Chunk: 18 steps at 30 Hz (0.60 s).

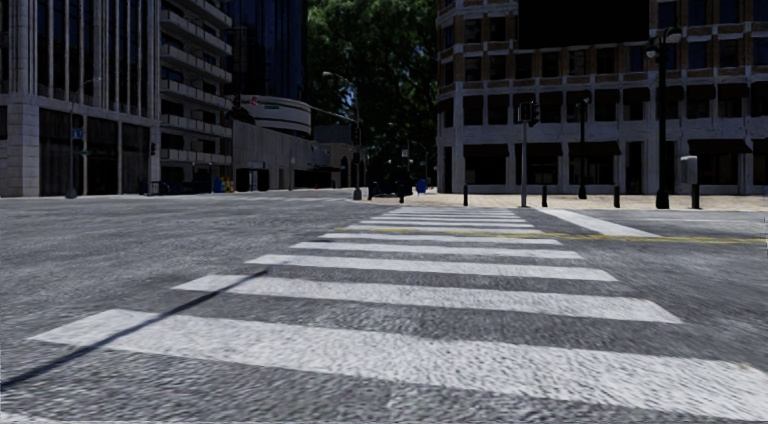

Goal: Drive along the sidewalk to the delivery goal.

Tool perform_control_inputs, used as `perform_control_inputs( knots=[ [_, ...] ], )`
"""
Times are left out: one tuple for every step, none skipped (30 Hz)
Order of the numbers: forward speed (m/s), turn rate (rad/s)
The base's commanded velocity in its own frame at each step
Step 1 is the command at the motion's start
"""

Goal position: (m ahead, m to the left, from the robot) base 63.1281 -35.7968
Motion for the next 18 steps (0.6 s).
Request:
perform_control_inputs(
  knots=[
    [2.0,-0.03],
    [2.0,-0.03],
    [2.0,-0.02],
    [2.0,-0.02],
    [2.0,-0.02],
    [2.0,-0.02],
    [2.0,-0.02],
    [2.0,-0.02],
    [2.0,-0.02],
    [2.0,-0.09],
    [2.0,-0.31],
    [2.0,-0.58],
    [2.0,-0.82],
    [2.0,-0.88],
    [2.0,-0.88],
    [2.0,-0.5],
    [2.0,-0.04],
    [2.0,0.0]
  ],
)
